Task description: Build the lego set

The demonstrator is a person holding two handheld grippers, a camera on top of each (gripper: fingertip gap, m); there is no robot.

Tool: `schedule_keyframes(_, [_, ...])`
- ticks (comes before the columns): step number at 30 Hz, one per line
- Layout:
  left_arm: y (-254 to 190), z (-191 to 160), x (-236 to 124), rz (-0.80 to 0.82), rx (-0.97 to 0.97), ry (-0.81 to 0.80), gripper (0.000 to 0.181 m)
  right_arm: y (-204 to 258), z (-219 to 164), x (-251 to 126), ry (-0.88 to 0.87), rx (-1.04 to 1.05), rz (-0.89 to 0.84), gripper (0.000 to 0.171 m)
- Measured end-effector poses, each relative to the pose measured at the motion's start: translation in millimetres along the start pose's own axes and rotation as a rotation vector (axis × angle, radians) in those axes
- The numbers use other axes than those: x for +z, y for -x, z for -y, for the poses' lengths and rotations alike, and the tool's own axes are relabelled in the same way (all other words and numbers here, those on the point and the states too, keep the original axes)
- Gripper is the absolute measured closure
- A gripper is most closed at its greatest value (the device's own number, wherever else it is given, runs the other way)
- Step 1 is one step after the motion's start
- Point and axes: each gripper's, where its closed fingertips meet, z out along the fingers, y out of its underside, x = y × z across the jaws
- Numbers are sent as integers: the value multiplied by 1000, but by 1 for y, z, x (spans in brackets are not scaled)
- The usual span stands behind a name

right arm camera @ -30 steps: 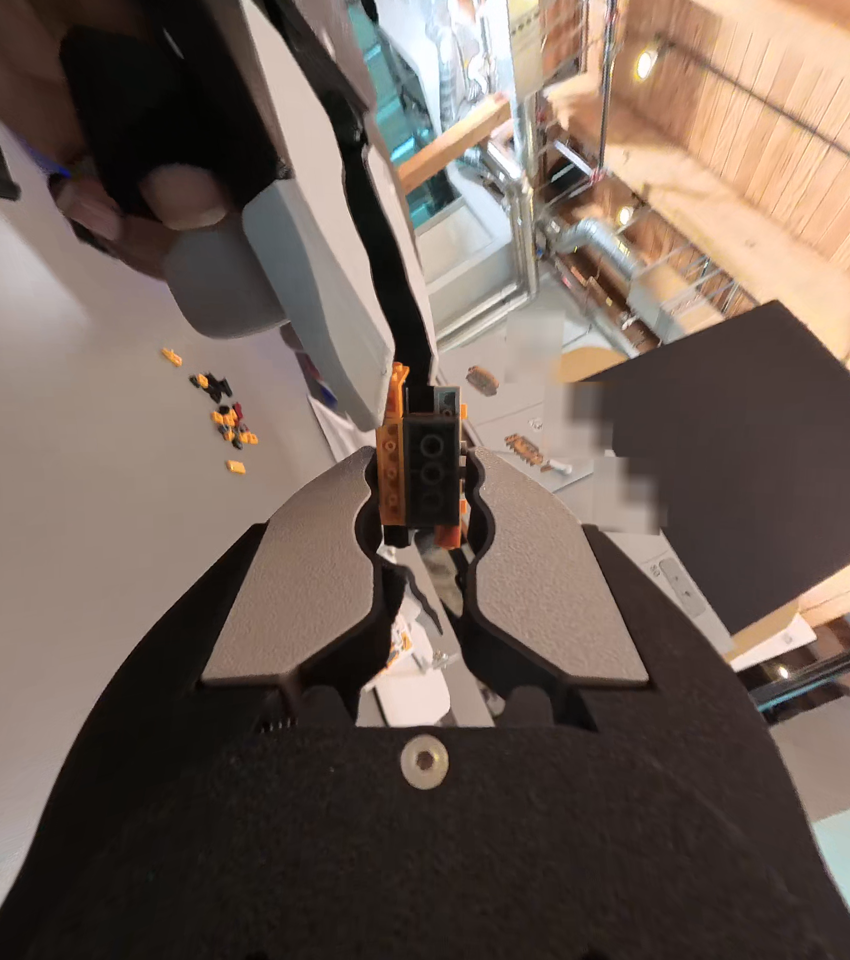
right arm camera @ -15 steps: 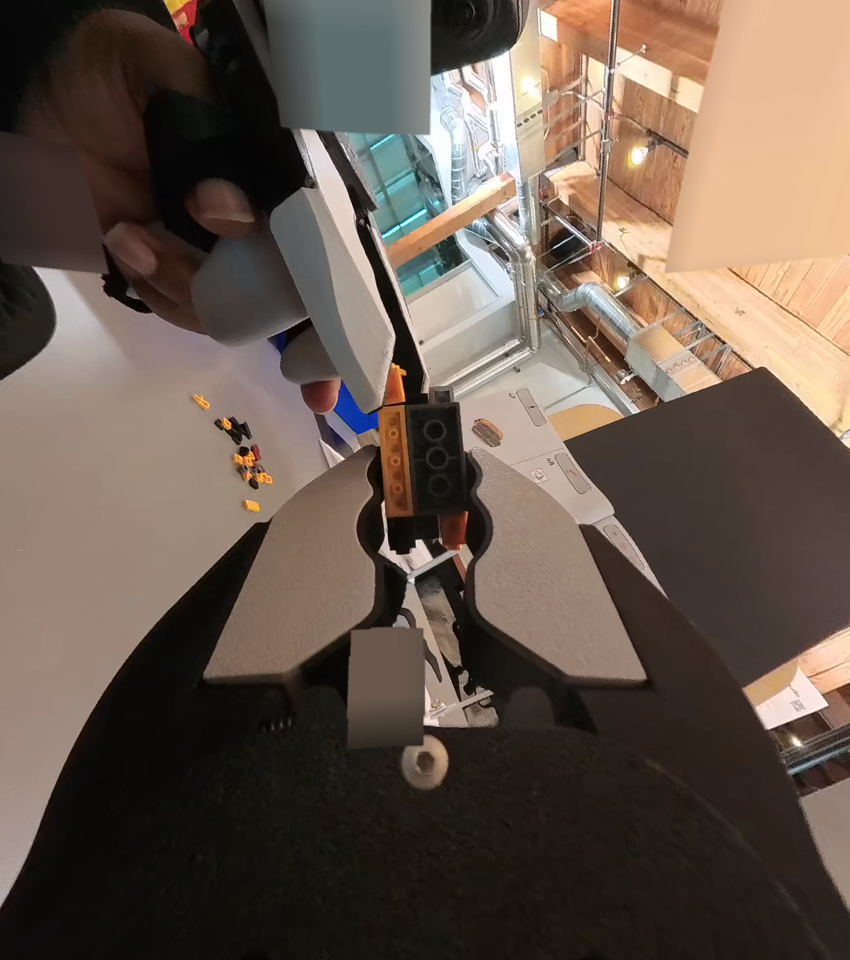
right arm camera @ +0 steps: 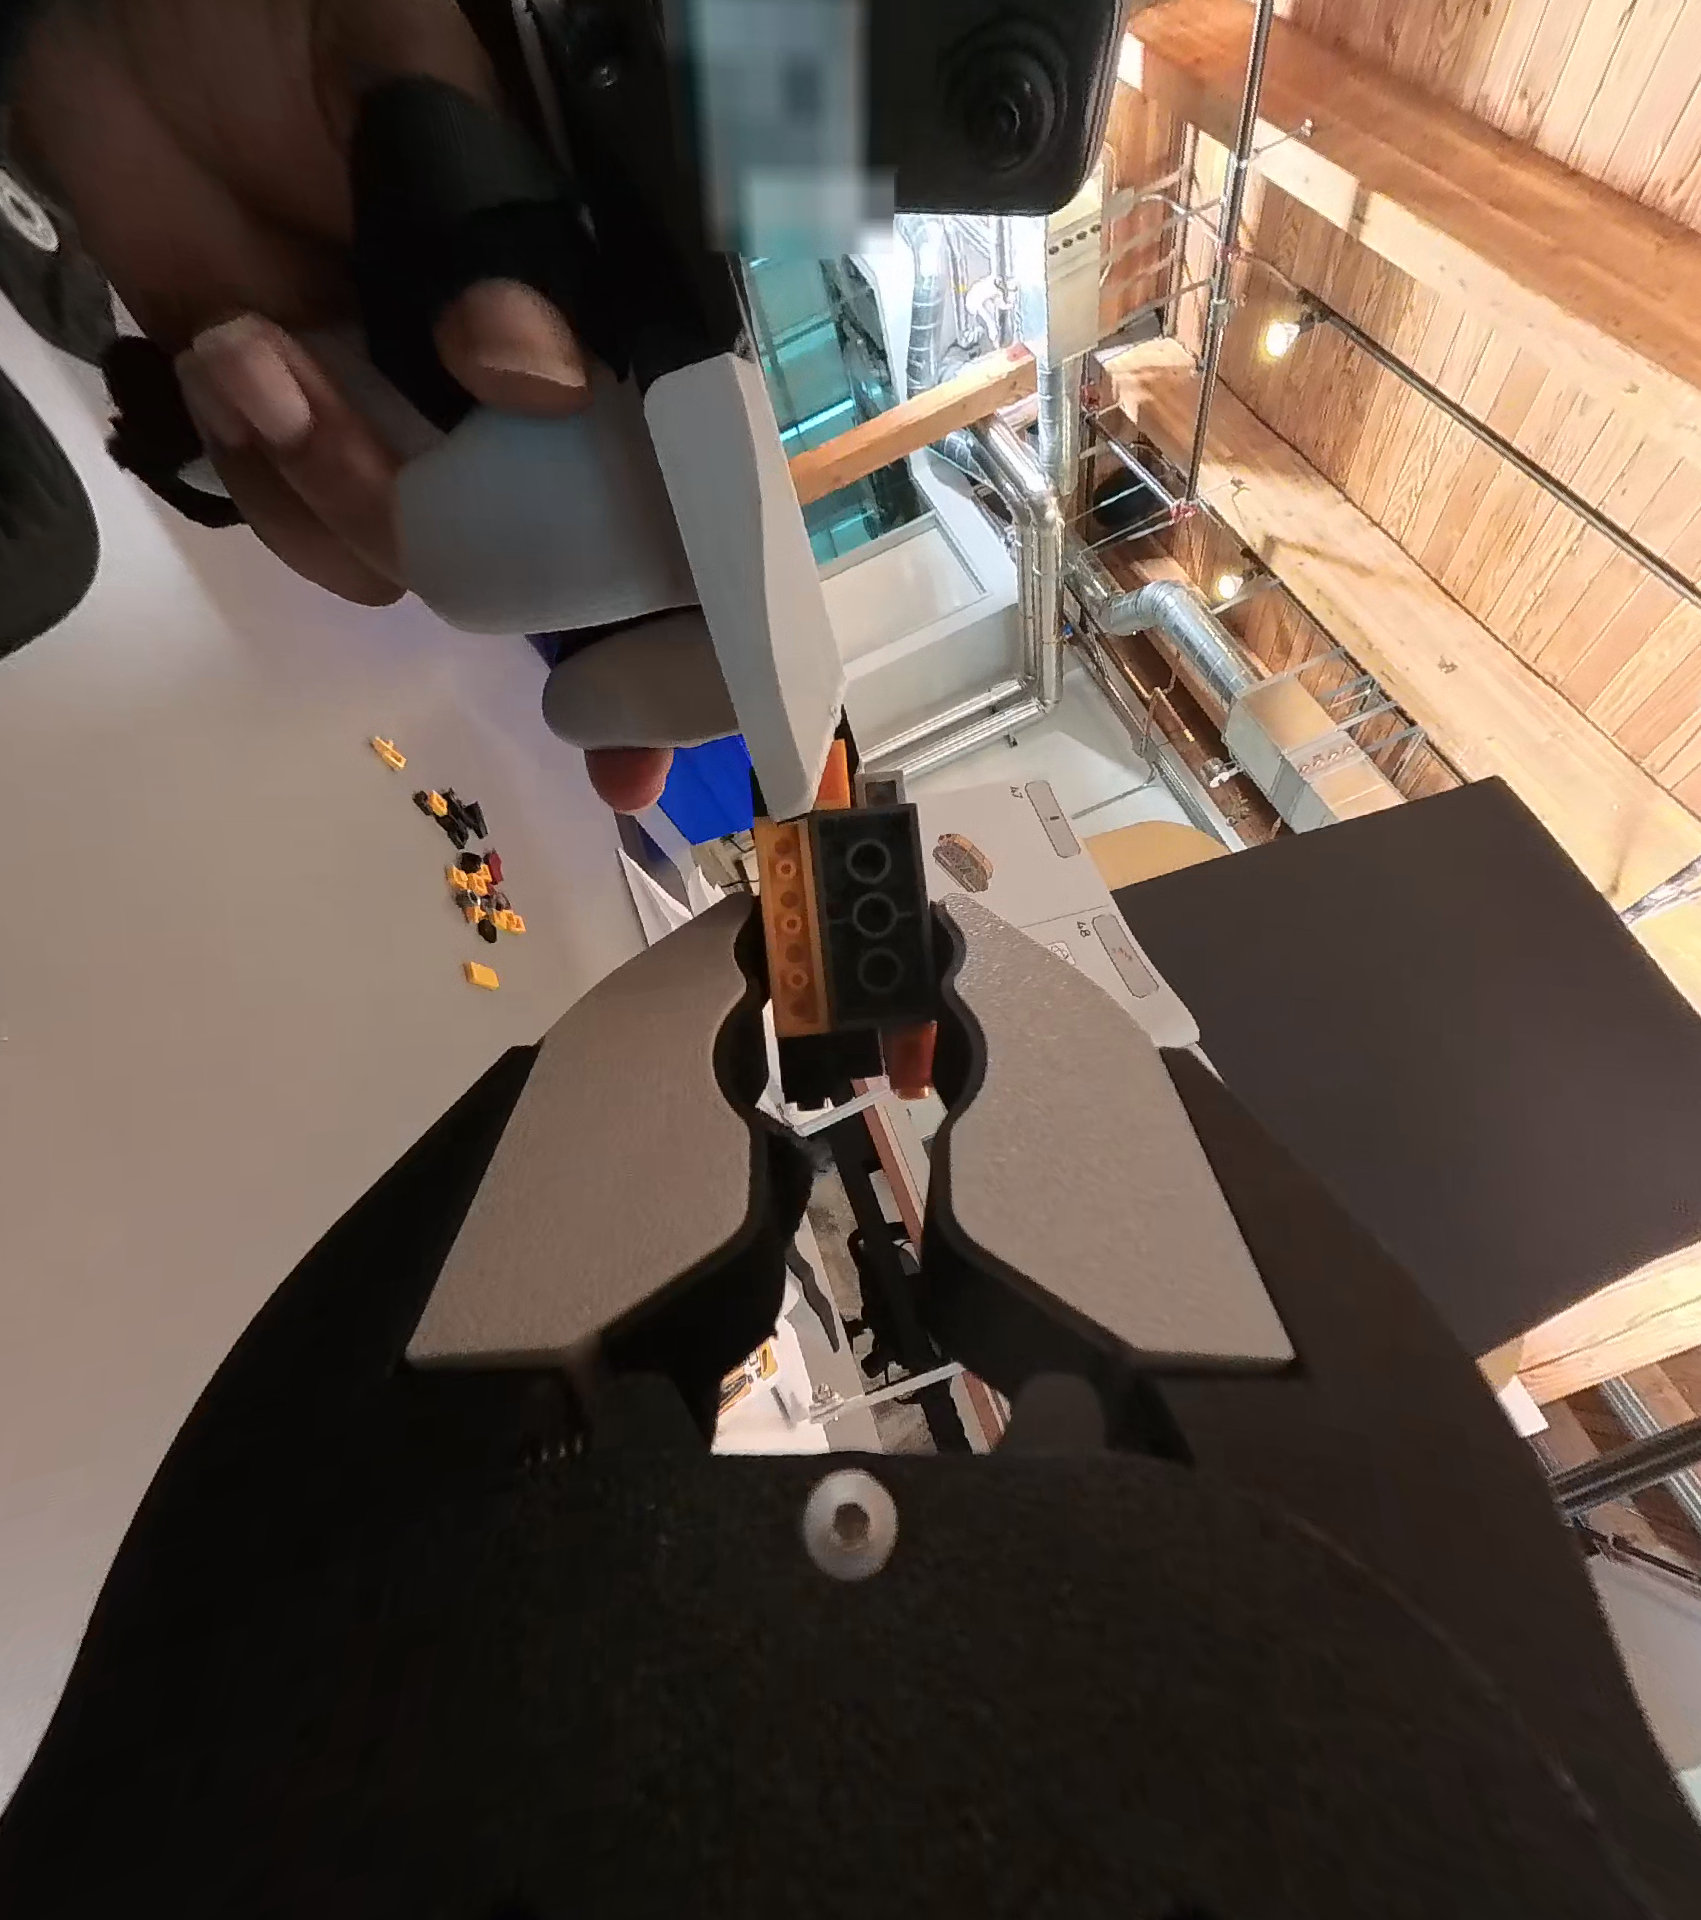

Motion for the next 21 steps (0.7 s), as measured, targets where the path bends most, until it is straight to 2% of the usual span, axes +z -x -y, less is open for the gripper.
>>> schedule_keyframes(15, [1, -1, 1, 37, 67, 48, 149, 0, -3, 1, 14, 38, 3, 143])
schedule_keyframes(21, [-1, 5, 1, 38, 76, -2, 148, -5, -1, 1, 11, 66, -15, 143])
